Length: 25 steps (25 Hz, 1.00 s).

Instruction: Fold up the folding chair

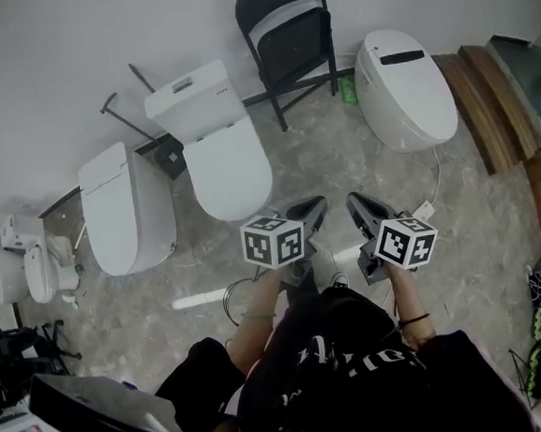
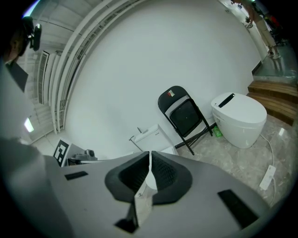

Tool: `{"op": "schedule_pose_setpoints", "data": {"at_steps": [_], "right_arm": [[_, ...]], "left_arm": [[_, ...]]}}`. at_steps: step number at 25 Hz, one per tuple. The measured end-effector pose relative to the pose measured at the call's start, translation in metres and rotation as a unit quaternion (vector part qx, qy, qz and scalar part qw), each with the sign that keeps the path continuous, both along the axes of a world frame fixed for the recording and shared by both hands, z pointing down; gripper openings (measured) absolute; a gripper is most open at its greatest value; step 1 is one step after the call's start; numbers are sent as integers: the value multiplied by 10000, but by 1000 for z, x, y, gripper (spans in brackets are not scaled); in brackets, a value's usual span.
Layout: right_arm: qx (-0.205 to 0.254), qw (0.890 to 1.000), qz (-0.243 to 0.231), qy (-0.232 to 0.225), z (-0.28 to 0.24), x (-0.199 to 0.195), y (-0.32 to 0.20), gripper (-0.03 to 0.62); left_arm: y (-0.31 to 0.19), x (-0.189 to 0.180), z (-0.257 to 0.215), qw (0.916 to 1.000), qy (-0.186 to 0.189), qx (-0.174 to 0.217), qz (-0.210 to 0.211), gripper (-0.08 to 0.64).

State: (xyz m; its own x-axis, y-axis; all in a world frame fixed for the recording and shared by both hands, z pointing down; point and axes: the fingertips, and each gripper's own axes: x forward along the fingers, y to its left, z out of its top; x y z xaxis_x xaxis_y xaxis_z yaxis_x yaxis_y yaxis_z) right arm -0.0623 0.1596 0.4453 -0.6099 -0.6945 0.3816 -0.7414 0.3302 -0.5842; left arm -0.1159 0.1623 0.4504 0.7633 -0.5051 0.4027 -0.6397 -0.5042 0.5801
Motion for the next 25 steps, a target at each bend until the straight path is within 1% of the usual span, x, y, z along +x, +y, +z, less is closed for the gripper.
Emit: {"op": "schedule_pose_setpoints", "data": {"at_steps": [2,4,8,12,17,25], "right_arm": [[-41,9999,-146,60,6,3,15,26],[-54,9995,-296,85,9,4,26,26],[28,9986,-529,53,4,4,42,26],[134,9974,-711,64,3,3,56,23],[173,9966,-802,51,0,7,66,21],[172,9966,-799,57,1,16,72,21]], "left_arm": [[17,6,6,9999,15,-81,-73,3],[30,11,6,9999,0,-81,-139,4],[54,17,-2,9996,-98,52,-262,4],[71,18,-3,9989,-106,144,-439,4],[80,19,-9,9981,-116,217,-557,3],[83,27,-13,9978,-136,321,-565,5]]}}
